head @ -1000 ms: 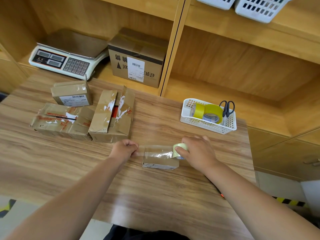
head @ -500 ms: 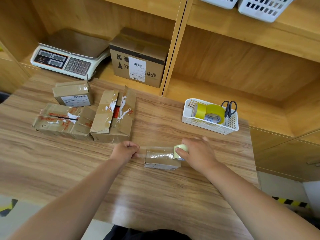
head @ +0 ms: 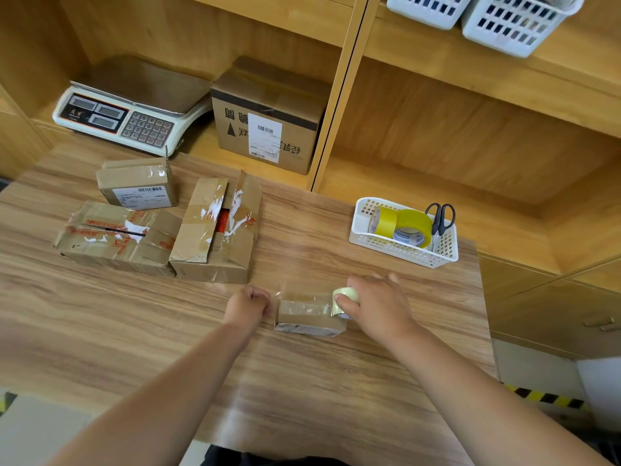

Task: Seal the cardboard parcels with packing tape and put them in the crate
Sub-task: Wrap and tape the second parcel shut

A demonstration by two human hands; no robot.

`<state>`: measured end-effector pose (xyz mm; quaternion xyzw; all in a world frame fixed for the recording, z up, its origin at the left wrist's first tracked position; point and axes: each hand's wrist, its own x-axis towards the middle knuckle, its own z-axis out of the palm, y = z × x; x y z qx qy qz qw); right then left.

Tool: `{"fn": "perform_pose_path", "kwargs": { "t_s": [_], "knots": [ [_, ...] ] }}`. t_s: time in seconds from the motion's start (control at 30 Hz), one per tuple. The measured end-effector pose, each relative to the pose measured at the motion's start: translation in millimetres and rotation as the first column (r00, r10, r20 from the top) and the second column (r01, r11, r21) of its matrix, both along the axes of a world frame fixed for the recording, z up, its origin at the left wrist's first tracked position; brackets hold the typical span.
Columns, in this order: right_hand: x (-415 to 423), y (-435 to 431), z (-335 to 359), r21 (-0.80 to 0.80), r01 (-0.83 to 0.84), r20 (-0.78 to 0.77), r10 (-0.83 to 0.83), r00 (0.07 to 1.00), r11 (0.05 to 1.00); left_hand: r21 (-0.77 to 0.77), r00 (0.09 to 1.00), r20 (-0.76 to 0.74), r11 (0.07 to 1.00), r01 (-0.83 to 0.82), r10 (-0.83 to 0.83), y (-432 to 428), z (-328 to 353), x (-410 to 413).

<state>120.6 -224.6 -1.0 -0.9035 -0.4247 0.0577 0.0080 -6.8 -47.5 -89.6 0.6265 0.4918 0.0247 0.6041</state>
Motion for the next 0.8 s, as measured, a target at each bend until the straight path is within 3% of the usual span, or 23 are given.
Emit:
{"fn": "perform_pose_path", "kwargs": {
  "t_s": [0.23,0.5,0.8],
  "knots": [
    [2.6,0.4,-8.3,0.031,-0.017,0.030,0.016,0.999,0.999,0.011,1.000,0.006,0.999,-0.031,0.031,-19.0,-7.0,8.1],
    [4.5,3.2,-17.5,0.108,0.030,-0.141,-0.015,0.990,0.994,0.221,0.991,-0.038,0.966,0.133,-0.128,-23.7,-11.3,11.4],
    [2.6,5.0,-19.5,0.105,0.031,-0.151,-0.015,0.988,0.994,0.131,0.927,-0.255,0.940,0.314,-0.274,-15.0,-25.8,8.9]
  ]
}}
